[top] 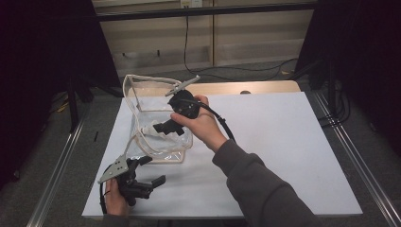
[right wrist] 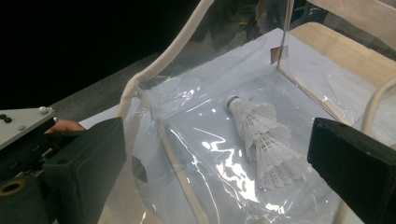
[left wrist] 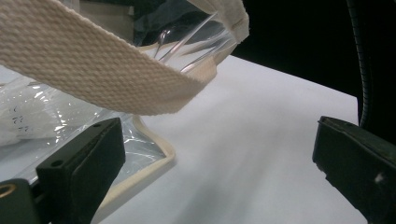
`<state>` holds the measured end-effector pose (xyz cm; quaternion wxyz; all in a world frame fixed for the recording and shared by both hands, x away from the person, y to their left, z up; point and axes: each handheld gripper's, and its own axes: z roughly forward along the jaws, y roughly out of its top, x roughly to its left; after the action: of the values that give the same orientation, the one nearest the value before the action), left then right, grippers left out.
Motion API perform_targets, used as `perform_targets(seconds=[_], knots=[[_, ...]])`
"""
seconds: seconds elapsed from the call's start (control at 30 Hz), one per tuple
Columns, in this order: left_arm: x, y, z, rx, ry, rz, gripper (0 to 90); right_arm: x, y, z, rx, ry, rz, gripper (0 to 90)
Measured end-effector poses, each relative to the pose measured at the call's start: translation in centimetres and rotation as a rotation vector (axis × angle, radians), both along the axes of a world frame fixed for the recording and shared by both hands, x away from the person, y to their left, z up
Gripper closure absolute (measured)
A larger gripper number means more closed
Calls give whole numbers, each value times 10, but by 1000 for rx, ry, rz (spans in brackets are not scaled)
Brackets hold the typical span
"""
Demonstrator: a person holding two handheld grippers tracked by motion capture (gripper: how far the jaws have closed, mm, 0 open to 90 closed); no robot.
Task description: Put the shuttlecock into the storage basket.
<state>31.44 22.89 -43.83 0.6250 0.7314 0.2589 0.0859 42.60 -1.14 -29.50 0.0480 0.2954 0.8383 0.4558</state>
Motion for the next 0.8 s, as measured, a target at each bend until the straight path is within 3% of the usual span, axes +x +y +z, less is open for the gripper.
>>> perform_targets(seconds=[0.8], knots=[[1, -1, 0, 5, 2, 7, 27, -12, -38, -6, 20, -21, 8, 39]])
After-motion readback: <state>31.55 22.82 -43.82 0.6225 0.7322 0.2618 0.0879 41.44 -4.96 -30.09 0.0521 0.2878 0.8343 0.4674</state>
